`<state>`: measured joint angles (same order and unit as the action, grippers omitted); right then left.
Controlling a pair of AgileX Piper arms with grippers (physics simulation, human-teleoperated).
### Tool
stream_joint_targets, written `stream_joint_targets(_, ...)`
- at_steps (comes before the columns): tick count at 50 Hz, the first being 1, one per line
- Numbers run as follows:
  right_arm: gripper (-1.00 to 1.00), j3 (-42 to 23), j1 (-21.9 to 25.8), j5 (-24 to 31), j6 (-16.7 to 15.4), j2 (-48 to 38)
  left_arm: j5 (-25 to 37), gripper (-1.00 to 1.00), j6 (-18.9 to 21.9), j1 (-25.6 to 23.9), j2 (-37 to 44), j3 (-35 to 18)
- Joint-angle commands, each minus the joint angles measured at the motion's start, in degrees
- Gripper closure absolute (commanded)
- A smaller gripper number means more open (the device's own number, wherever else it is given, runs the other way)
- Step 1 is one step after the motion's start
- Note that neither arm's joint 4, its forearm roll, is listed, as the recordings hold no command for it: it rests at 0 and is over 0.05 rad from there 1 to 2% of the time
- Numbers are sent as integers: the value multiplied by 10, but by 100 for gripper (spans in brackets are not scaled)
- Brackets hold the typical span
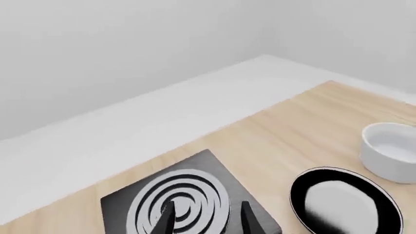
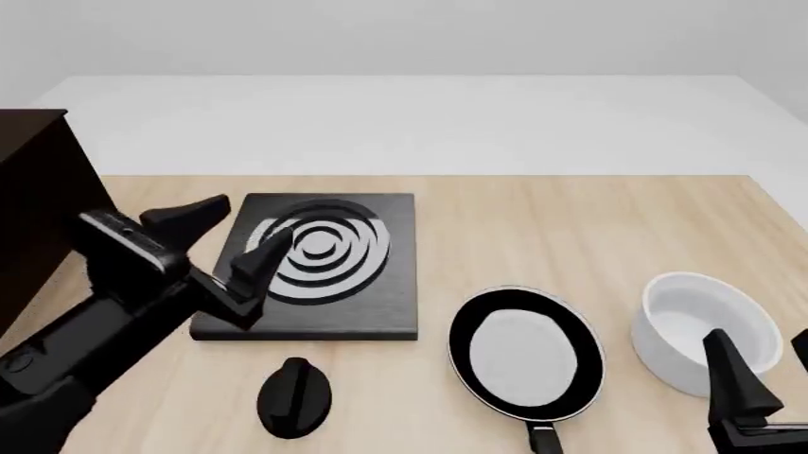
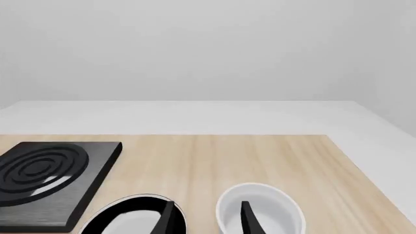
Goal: Put the frying pan under the cabinet shelf.
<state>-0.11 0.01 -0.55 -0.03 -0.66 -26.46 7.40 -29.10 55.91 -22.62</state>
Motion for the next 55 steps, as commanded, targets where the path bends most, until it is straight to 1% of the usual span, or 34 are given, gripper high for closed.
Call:
stream_joint_targets(1, -100, 0, 0, 1, 0, 1, -44, -100, 54, -101, 94, -38)
stream_joint_targets(2, -100, 0, 0, 0, 0, 0, -49, -100, 61, -105, 110, -43)
stream_joint_targets(6, -100, 0, 0, 1, 0, 1, -61, -100, 81, -131, 127, -50)
stream_joint_targets(8, -100, 0, 0, 1, 0, 1, -63, -100, 85, -129, 143, -59)
stream_joint_targets(9, -100, 0, 0, 0, 0, 0, -70, -100, 101, -149, 141, -53)
stream_joint_targets(14, -100, 0, 0, 1, 0, 1, -73, -100, 123, -168, 162, -63)
stream_joint_targets(15, -100, 0, 0, 1, 0, 1, -76, -100, 121, -166, 173, -70)
stream_joint_targets(17, -100, 0, 0, 2, 0, 2, -77, -100, 136, -180, 179, -71)
stream_joint_targets(20, -100, 0, 0, 3, 0, 3, -86, -100, 147, -185, 190, -78)
stream_joint_targets(22, -100, 0, 0, 2, 0, 2, -108, -100, 170, -200, 192, -69)
stream_joint_targets(23, -100, 0, 0, 1, 0, 1, -119, -100, 189, -210, 204, -66)
stream_joint_targets(25, -100, 0, 0, 1, 0, 1, -120, -100, 184, -213, 215, -73)
stream_joint_targets(27, -100, 0, 0, 1, 0, 1, -129, -100, 199, -229, 229, -73)
stream_joint_targets(28, -100, 0, 0, 1, 0, 1, -131, -100, 200, -231, 235, -74)
stream_joint_targets(29, -100, 0, 0, 1, 0, 1, -142, -100, 219, -247, 250, -72)
stream_joint_targets(32, -100, 0, 0, 1, 0, 0, -145, -100, 221, -257, 265, -77)
stream_joint_targets(33, -100, 0, 0, 2, 0, 1, -150, -100, 231, -271, 282, -78)
stream_joint_targets(35, -100, 0, 0, 1, 0, 1, -153, -100, 236, -281, 292, -80)
stream_joint_targets(37, -100, 0, 0, 0, 0, -1, -154, -100, 241, -279, 302, -86)
stream_joint_targets(40, -100, 0, 0, -2, 0, -2, -157, -100, 264, -287, 320, -89)
stream_joint_targets(43, -100, 0, 0, -1, 0, -2, -181, -100, 308, -297, 345, -82)
stream_joint_targets(49, -100, 0, 0, -2, 0, -2, -206, -100, 352, -306, 382, -79)
stream_joint_targets(51, -100, 0, 0, -2, 0, -2, -220, -100, 376, -312, 397, -76)
stream_joint_targets(55, -100, 0, 0, -2, 0, -2, -229, -100, 393, -319, 415, -77)
